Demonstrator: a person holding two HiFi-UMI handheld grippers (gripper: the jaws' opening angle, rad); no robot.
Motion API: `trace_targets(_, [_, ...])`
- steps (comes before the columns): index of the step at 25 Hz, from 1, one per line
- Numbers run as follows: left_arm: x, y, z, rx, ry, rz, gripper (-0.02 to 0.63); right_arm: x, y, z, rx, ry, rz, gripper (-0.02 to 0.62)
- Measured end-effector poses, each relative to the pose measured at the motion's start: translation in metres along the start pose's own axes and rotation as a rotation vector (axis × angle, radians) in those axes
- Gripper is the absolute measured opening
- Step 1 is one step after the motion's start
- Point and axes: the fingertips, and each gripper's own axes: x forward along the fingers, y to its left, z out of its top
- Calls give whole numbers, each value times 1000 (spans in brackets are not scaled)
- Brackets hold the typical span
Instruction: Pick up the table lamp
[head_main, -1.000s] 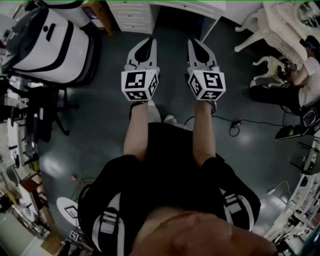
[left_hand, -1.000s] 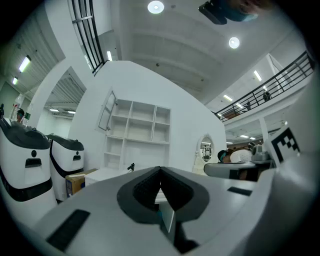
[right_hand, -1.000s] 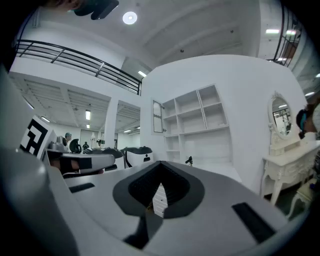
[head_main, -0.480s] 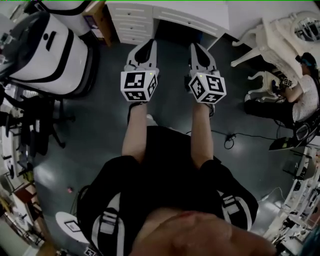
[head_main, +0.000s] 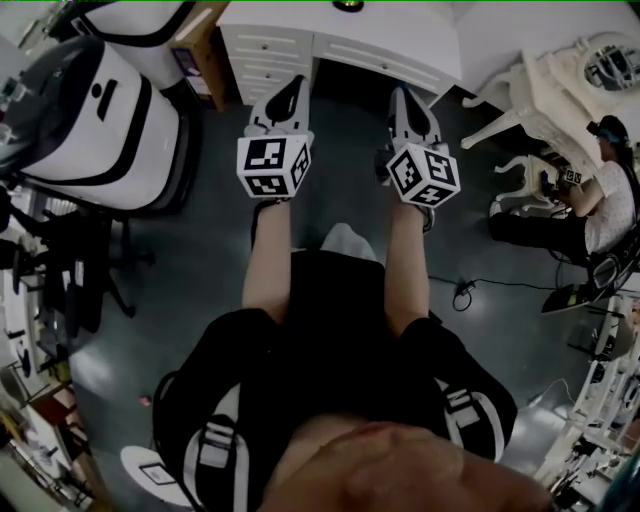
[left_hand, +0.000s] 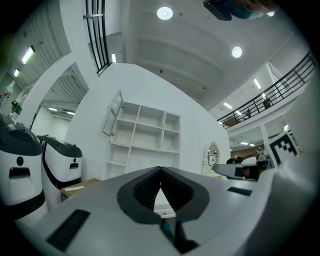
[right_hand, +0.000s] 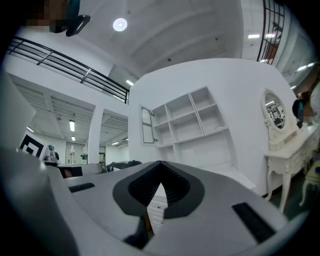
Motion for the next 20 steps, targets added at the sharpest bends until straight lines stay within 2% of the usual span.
trace_targets(4, [21, 3, 4, 71, 31, -37, 11, 16, -7, 16, -26, -31, -13, 18])
trace_targets(9, [51, 0, 3, 56, 25, -101, 11, 43, -28, 23, -30, -42, -26, 18])
trace_targets(14, [86, 28, -2, 29, 34, -56, 11, 87, -38, 6, -13, -12, 1, 18])
trace_targets(20, [142, 54, -44, -11, 115, -18, 11, 147, -65, -37, 4, 85, 22, 18])
